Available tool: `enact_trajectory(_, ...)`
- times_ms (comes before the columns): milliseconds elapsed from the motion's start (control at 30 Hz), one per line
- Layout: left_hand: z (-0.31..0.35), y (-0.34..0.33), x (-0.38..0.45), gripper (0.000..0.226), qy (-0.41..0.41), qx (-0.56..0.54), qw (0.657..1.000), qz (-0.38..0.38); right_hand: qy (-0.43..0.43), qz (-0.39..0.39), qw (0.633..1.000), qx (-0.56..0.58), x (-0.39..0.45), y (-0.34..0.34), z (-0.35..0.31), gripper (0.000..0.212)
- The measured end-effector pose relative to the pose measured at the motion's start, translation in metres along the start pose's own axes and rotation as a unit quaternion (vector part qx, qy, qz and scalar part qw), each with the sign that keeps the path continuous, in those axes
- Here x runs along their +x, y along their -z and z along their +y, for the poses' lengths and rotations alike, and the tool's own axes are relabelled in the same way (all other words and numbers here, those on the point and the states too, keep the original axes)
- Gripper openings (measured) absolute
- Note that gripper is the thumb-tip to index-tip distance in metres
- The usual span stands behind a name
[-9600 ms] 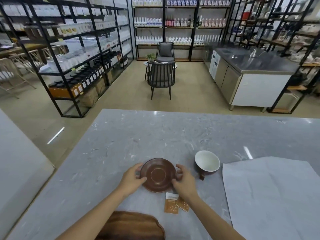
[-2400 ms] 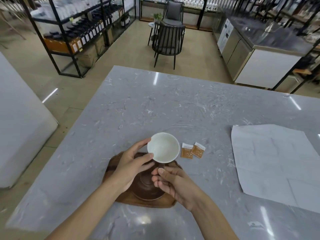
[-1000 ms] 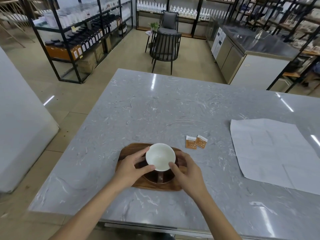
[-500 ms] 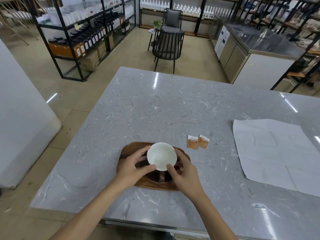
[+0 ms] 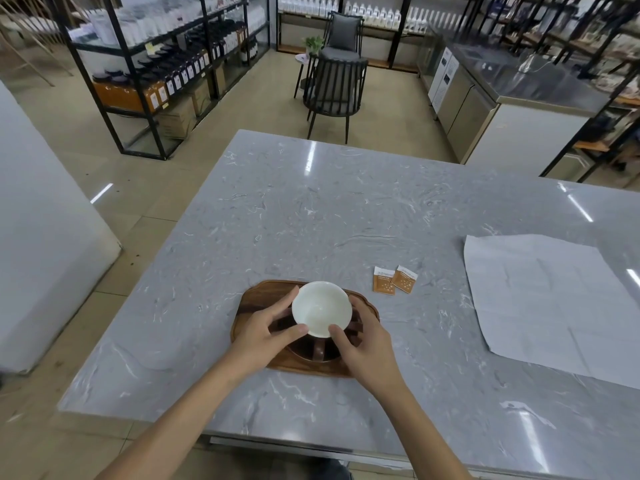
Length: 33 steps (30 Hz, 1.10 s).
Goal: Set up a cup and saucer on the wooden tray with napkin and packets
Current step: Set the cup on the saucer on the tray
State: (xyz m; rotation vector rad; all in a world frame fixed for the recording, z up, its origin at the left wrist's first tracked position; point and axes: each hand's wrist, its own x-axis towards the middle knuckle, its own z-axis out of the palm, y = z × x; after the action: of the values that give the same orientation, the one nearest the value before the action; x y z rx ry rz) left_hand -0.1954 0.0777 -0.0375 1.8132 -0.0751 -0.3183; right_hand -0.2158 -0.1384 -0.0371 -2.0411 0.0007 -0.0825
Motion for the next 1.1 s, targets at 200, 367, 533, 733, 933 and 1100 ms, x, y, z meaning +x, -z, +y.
enact_trajectory(200,-0.001,0.0,0.001,0.076,-0.003,-0.004,1.0,-0.004,-0.005,-0.004,1.0,-0.002,-0.002,-0.001,-0.003,0.067)
enact_trajectory(367,-0.002,-0.002,0.0,0.076,0.005,-0.026,1.0,0.008,-0.007,-0.01,1.0,-0.005,-0.001,-0.001,0.0,0.06)
enact_trajectory(533,-0.003,-0.001,-0.001,0.075,0.006,-0.023,1.0,0.008,-0.01,-0.016,1.0,-0.002,-0.001,0.0,-0.002,0.06)
enact_trajectory(733,0.005,0.008,0.005,0.051,-0.018,-0.015,1.0,0.004,-0.05,-0.032,0.998,0.03,-0.005,0.009,0.0,0.059)
enact_trajectory(933,0.032,0.004,0.024,0.031,-0.134,0.147,0.978,0.056,-0.045,0.008,0.999,0.02,-0.02,0.039,0.018,0.033)
enact_trajectory(1100,0.058,-0.036,0.039,0.019,-0.208,0.264,0.941,0.023,-0.077,0.025,0.997,-0.019,-0.03,0.073,0.043,0.027)
